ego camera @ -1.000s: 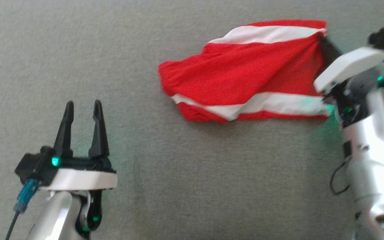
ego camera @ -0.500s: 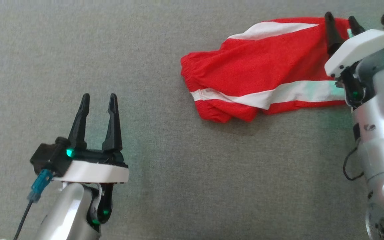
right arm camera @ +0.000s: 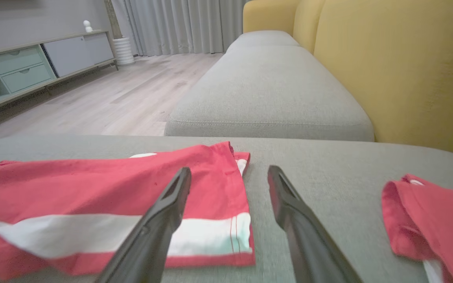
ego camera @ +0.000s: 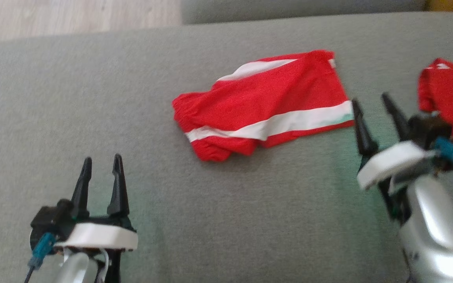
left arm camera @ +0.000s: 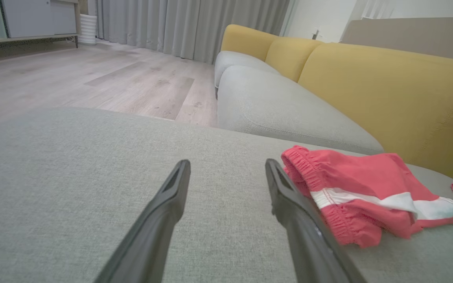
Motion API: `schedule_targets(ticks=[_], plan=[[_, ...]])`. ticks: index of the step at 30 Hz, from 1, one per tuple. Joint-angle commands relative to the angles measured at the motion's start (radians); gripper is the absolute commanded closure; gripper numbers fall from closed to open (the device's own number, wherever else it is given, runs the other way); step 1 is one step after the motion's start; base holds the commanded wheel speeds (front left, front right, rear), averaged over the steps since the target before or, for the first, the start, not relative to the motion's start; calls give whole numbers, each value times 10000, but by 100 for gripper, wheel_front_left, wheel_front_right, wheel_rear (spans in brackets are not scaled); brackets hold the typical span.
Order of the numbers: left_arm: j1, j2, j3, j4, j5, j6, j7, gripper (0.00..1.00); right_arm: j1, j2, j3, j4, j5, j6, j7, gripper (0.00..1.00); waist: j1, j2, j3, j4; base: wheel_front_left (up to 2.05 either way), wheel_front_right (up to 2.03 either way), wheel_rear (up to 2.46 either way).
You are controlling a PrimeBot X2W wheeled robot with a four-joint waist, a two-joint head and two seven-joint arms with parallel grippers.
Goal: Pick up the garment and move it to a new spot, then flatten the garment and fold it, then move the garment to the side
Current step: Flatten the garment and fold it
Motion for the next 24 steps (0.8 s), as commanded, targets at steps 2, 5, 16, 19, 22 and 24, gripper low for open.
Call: schedule_targets(ticks=[2, 5, 16, 19, 22, 24], plan=[[64, 191, 552, -180, 167, 26, -94, 0, 797, 157, 236, -1158, -160, -7, -172, 0, 3, 0, -698, -577, 0, 0, 0], [375, 111, 672, -127, 256, 85, -95, 0, 1763, 307, 85, -2151, -280, -7, -152, 0, 3, 0, -1020, -692, 0, 0, 0], [1014, 30, 903, -87, 325, 91, -95, 0, 3472, 752, -616, -4185, -463, -7, 952, 0, 3, 0, -1362, -817, 0, 0, 0], [984, 16, 923, -86, 341, 85, -95, 0, 3577, 807, -681, -4491, -493, -7, 1116, 0, 3, 0, -1286, -814, 0, 0, 0], [915, -12, 898, -56, 368, 85, -92, 0, 3624, 859, -774, -4668, -503, -7, 1257, 0, 3, 0, -1200, -792, 0, 0, 0], [796, 8, 769, 35, 430, 33, -2, 0, 3648, 883, -816, -4735, -504, -7, 1332, 0, 3, 0, -1136, -741, 0, 0, 0]])
